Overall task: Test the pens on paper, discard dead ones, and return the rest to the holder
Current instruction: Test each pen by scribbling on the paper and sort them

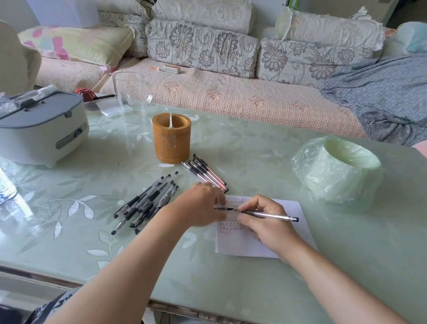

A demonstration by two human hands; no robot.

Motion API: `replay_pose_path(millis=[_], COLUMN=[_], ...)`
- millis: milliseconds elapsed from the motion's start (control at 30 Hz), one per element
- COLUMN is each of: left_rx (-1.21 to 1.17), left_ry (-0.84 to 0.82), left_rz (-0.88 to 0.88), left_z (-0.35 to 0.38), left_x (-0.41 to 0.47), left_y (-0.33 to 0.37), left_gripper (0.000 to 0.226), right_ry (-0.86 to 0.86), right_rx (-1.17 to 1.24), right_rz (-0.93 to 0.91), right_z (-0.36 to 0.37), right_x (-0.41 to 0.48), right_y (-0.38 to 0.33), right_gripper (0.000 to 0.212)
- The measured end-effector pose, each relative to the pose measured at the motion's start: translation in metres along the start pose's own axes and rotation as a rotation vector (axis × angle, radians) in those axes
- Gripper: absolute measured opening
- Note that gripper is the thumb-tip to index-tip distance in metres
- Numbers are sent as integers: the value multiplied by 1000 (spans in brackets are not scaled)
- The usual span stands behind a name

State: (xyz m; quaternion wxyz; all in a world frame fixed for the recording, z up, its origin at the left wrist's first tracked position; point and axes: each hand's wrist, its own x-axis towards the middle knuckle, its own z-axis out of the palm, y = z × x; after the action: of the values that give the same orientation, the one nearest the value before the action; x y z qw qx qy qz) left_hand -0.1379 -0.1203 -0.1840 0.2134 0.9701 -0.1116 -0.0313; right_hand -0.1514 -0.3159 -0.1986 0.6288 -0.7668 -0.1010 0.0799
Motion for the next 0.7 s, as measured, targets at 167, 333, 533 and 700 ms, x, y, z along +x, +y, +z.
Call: replay_pose_path(millis=[167, 333, 533, 700], left_rx=[29, 37, -9, -85], left_ry=[20, 52, 124, 182], left_rz=[30, 4, -2, 57], left_z=[-2, 1, 0, -1], left_x=[-4, -2, 3, 3], left_y=[-1, 3, 6, 6], left_gripper=[15, 9, 20, 21], right_ry=[34, -49, -100, 11], right_rx=[-107, 26, 358, -202], right_rz=[-23, 3, 96, -3], right_z=[-13, -27, -36, -38], right_x=[1, 1, 3, 11], right_y=[-11, -22, -32, -21], right_gripper=[29, 40, 31, 23])
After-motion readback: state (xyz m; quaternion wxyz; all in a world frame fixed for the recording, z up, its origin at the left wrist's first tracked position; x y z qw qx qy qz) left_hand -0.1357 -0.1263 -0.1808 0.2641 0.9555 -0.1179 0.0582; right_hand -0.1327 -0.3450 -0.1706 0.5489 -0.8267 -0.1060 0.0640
